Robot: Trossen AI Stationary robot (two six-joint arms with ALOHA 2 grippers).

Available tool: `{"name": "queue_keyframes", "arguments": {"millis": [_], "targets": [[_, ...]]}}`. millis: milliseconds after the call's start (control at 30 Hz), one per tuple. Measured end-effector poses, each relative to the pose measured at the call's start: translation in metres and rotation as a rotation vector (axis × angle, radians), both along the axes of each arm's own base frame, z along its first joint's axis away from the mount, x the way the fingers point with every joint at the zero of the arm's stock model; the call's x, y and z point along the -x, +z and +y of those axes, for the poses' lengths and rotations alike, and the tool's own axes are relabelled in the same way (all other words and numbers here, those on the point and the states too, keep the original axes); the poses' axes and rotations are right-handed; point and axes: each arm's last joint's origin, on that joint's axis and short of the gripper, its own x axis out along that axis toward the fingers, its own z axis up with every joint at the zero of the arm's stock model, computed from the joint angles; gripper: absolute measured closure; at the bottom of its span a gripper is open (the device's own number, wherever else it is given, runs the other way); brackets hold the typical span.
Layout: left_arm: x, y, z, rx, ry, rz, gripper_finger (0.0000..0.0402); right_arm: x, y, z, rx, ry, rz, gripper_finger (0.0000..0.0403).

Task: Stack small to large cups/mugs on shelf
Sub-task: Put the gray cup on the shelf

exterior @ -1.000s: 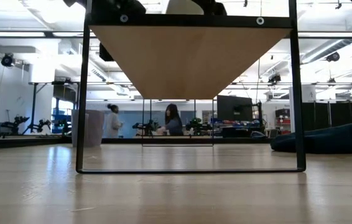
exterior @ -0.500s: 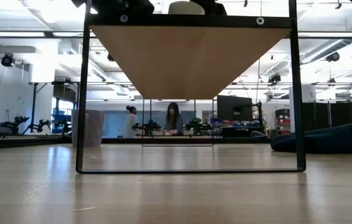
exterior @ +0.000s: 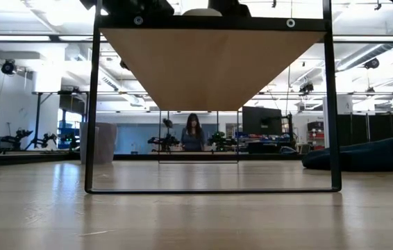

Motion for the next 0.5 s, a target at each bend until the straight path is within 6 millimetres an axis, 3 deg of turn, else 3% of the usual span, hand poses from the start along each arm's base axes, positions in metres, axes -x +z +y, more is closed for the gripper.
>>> {"name": "queue_keyframes", "arguments": {"millis": [200,500], "targets": [[0.000,-0.001,0.000,-0.005,0.007,0.005,0.0313,0.001,0.002,-0.002,0.050,-0.030,0.000,0.0298],[0.003,-0.008,0.000,-0.006,0.007,0.057,0.0313,0.012,0.020,-0.003,0.104,-0.056,-0.039,0.0300]]}}
